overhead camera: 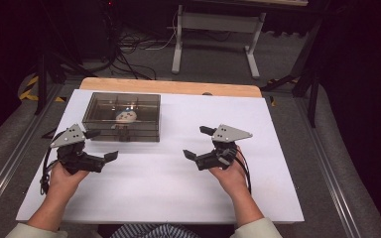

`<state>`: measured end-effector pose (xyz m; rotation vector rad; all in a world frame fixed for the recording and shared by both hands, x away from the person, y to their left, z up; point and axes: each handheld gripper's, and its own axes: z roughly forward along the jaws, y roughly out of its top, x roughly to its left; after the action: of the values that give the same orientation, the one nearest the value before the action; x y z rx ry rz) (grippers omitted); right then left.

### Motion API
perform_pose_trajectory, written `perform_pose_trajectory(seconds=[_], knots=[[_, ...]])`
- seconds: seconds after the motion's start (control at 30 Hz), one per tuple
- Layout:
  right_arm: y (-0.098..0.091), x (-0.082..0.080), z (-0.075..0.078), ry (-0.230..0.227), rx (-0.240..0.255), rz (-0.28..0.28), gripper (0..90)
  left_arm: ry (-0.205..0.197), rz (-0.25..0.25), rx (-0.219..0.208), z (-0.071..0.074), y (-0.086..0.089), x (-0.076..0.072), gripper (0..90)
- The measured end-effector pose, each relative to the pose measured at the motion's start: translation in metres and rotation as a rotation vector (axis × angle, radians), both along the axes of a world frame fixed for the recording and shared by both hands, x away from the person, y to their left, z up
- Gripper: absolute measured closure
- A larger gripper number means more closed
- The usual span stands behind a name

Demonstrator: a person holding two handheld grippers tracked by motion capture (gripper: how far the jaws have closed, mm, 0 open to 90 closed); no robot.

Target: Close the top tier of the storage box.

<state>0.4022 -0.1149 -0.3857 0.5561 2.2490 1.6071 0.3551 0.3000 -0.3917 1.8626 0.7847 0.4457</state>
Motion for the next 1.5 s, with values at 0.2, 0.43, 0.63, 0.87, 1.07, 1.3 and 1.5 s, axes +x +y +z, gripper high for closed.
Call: perform_pose_trajectory(seconds=[0.2,0.43,0.63,0.87,1.07,1.3,1.5], knots=[[-0.007,-0.007,-0.001,-0.013,-0.016,0.007,2.8,-0.03,-0.02,0.011,-0.004,-0.007,-0.009,0.2],[-0.018,-0.016,-0.009,-0.009,-0.033,0.001,2.3,-0.048,-0.044,0.0,-0.013,-0.014,-0.019,0.2],[-0.03,-0.021,-0.017,0.001,-0.036,-0.014,1.9,-0.038,-0.053,0.007,-0.022,-0.021,-0.024,0.2],[-0.048,-0.028,-0.032,0.016,-0.045,-0.028,1.2,-0.006,-0.048,-0.027,-0.035,-0.02,-0.025,0.2],[-0.062,-0.033,-0.046,0.04,-0.051,-0.037,1.0,0.0,-0.02,-0.013,-0.05,-0.019,-0.025,0.2],[-0.07,-0.038,-0.055,0.034,-0.047,-0.043,1.0,-0.007,-0.033,0.044,-0.056,-0.019,-0.023,0.2],[-0.076,-0.04,-0.064,0.037,-0.041,-0.056,0.7,0.012,-0.042,0.055,-0.061,-0.023,-0.025,0.2]])
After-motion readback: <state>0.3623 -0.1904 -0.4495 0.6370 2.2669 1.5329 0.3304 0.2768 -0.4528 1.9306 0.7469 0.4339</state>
